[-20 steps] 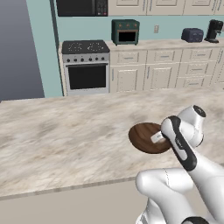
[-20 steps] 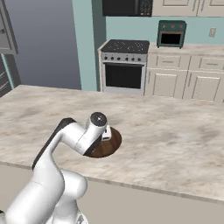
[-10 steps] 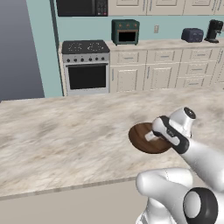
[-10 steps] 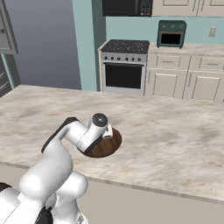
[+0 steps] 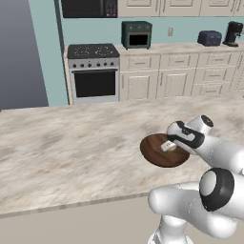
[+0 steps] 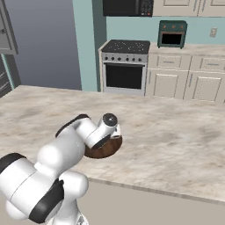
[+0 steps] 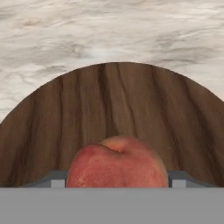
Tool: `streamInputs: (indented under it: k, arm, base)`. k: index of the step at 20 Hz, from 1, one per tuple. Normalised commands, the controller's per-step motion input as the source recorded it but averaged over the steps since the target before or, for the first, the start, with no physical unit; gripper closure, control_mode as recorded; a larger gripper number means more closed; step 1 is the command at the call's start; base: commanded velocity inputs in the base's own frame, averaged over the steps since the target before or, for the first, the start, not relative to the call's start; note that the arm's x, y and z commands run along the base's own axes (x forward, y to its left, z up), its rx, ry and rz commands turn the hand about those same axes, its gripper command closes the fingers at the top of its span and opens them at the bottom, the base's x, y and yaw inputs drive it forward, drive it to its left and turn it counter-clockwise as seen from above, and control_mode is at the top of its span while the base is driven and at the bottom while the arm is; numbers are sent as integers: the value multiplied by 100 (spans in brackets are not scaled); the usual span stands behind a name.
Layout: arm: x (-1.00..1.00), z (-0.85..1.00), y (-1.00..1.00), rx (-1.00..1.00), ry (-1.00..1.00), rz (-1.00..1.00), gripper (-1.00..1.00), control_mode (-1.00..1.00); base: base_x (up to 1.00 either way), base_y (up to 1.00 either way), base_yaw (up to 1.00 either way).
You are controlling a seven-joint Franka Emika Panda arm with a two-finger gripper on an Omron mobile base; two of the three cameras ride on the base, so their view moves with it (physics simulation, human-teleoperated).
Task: Retrieve the mango and peach from the fridge and place them into the bowl on the dining table.
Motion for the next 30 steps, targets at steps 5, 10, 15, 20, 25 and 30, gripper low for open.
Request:
streamInputs:
  k: [5, 10, 15, 20, 25, 30]
  arm:
    - [10, -10, 2, 0, 6, 0, -100, -100]
    - [0, 0, 9, 0, 3, 0, -100, -100]
    - [-8, 15, 0, 0, 0, 0, -100, -100]
    - [-11, 38, 0, 0, -4, 0, -100, -100]
    - [-81, 96, 0, -4, -27, 6, -100, -100]
    - [-100, 100, 0, -9, -35, 7, -100, -100]
  base:
    - [0, 0, 0]
    - [0, 0, 0]
    - [0, 0, 0]
    - [0, 0, 0]
    - [0, 0, 0]
    - [0, 0, 0]
